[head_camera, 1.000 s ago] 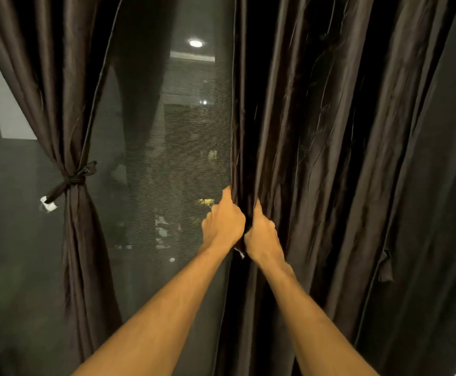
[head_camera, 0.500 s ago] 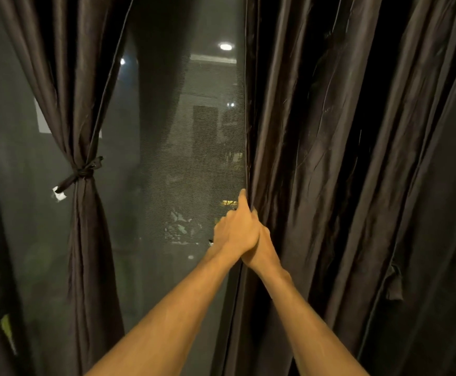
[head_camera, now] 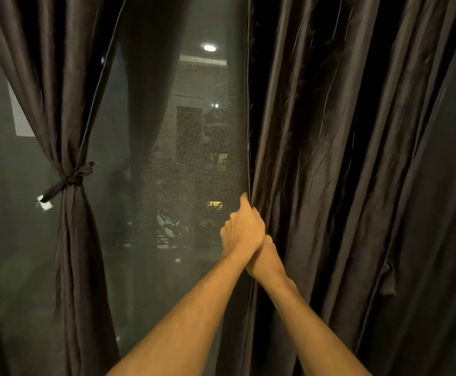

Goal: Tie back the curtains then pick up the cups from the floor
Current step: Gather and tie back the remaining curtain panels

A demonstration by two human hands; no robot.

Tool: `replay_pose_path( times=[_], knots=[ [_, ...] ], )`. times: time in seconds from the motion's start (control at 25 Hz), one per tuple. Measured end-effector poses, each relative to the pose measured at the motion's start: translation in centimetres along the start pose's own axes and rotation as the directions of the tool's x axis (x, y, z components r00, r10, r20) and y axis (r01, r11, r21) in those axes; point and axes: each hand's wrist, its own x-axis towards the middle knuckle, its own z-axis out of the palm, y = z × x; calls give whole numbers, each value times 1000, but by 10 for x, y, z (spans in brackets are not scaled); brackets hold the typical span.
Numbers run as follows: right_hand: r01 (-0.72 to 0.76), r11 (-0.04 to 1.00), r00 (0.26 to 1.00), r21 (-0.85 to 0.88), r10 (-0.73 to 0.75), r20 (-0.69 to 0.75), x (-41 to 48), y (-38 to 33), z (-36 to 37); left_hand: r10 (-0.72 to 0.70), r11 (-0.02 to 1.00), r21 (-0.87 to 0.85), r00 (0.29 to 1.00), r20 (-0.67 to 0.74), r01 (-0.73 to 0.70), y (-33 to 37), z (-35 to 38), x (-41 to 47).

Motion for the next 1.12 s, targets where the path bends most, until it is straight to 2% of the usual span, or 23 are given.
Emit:
replay_pose_path(
  times=[0.08, 0.12, 0.24, 0.28, 0.36, 0.44, 0.52, 0.56, 0.6, 0.68, 0.76, 0.84, 0.88, 1.04, 1.12],
  knots=[
    [3, 990, 1000, -143, 2, 30, 3, -2, -7, 31, 996, 85, 1000, 2, -31, -1, 0, 1],
    [62, 974, 998, -219, -55, 39, 3, -4, -13, 44, 991, 124, 999, 9, -45, -2, -1, 4],
    [321, 831, 947, -454, -298, 123, -4, -12, -38, 43, 986, 163, 999, 13, -44, -6, -4, 10],
    [351, 791, 928, -501, -367, 70, -8, -10, -46, 36, 986, 160, 999, 13, -37, -7, -5, 11],
    [310, 760, 864, -572, -477, -165, -15, 4, -60, 23, 985, 172, 1000, 14, -25, -9, -3, 12],
    [230, 836, 748, -499, -480, -458, -17, 21, -70, 11, 979, 203, 1000, 3, -12, -10, 0, 15],
    [82, 948, 711, -309, -273, -649, -13, 35, -82, 3, 977, 215, 1000, -9, -1, -8, 5, 17],
    [13, 980, 729, -198, -144, -669, -8, 39, -88, -1, 977, 211, 1000, -13, 4, -7, 7, 16],
    [-36, 995, 779, -93, -30, -627, -1, 41, -93, -3, 979, 206, 1000, -16, 7, -4, 10, 15],
    [-81, 994, 904, 73, 104, -415, 9, 37, -99, -1, 980, 200, 1000, -21, 5, 1, 13, 14],
    [-52, 999, 969, -11, 47, -241, 14, 32, -95, 4, 982, 191, 1000, -20, 0, 5, 16, 13],
    [14, 989, 989, -150, -36, -145, 13, 24, -89, 1, 985, 171, 1000, -9, 0, 11, 21, 12],
    [52, 986, 991, -159, -70, -113, 13, 22, -83, -6, 987, 159, 1000, 1, 6, 14, 24, 12],
    [197, 978, 979, -70, -200, -33, 12, 17, -55, 7, 993, 121, 999, 50, -13, 28, 36, 8],
    [180, 984, 983, 17, -179, -27, 13, 18, -52, 23, 995, 97, 998, 60, -29, 30, 39, 8]
  ],
)
